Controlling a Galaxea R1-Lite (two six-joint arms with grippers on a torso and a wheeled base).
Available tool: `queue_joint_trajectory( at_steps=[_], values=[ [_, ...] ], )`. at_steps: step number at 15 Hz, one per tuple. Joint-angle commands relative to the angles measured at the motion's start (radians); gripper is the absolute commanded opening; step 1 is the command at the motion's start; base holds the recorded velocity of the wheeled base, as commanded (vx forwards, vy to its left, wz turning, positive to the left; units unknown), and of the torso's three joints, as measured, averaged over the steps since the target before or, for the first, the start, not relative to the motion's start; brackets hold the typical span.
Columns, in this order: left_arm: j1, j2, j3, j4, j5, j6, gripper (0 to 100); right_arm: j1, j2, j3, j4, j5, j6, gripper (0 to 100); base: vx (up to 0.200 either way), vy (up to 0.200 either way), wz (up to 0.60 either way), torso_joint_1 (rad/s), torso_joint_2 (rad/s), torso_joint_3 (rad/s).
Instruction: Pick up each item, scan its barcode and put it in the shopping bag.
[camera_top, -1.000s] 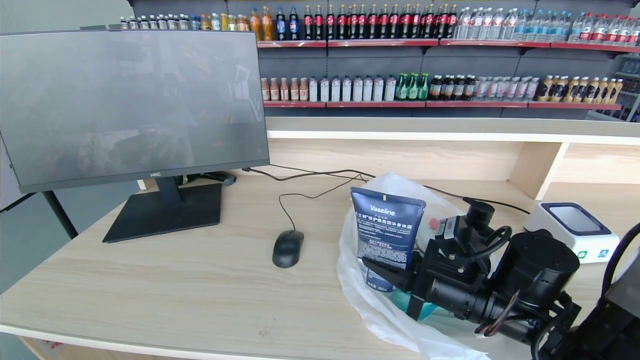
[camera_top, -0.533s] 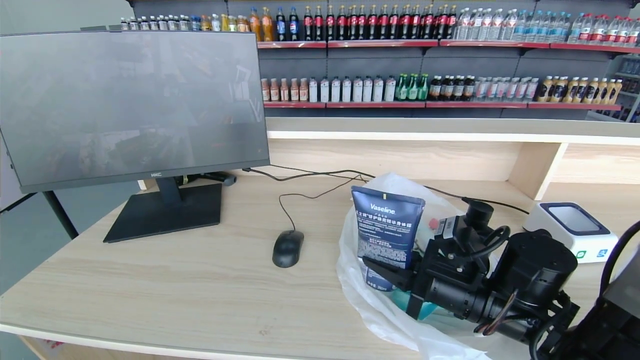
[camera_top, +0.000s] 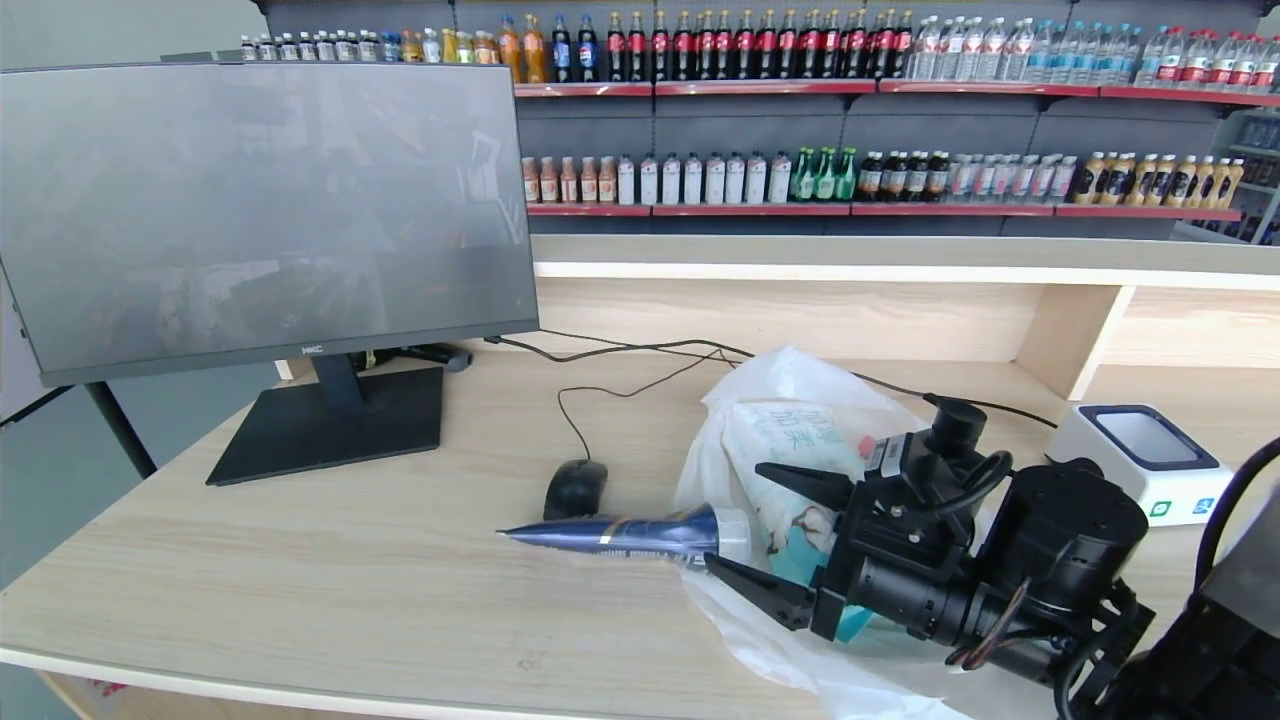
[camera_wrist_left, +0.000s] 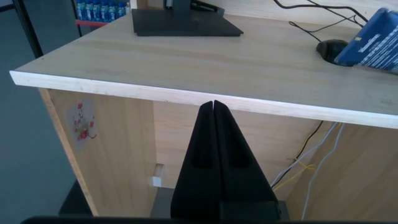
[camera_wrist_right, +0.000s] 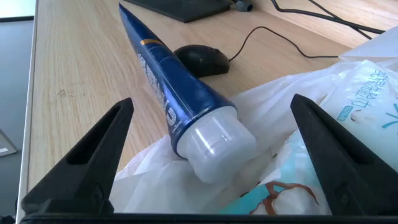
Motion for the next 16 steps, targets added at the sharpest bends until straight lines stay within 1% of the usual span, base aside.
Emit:
queue_joint_trajectory(
  at_steps=[1, 16],
  values=[
    [0.0, 0.0, 0.002, 0.0, 0.0, 0.0, 0, 0.001, 0.007, 0.0, -0.003, 0.001, 0.0, 100, 0.0, 0.0, 0.0, 0.0, 0.0, 0.0],
    [0.0, 0.0, 0.002, 0.0, 0.0, 0.0, 0, 0.002, -0.042, -0.011, -0.003, 0.001, 0.0, 100, 0.0, 0.0, 0.0, 0.0, 0.0, 0.0]
  ],
)
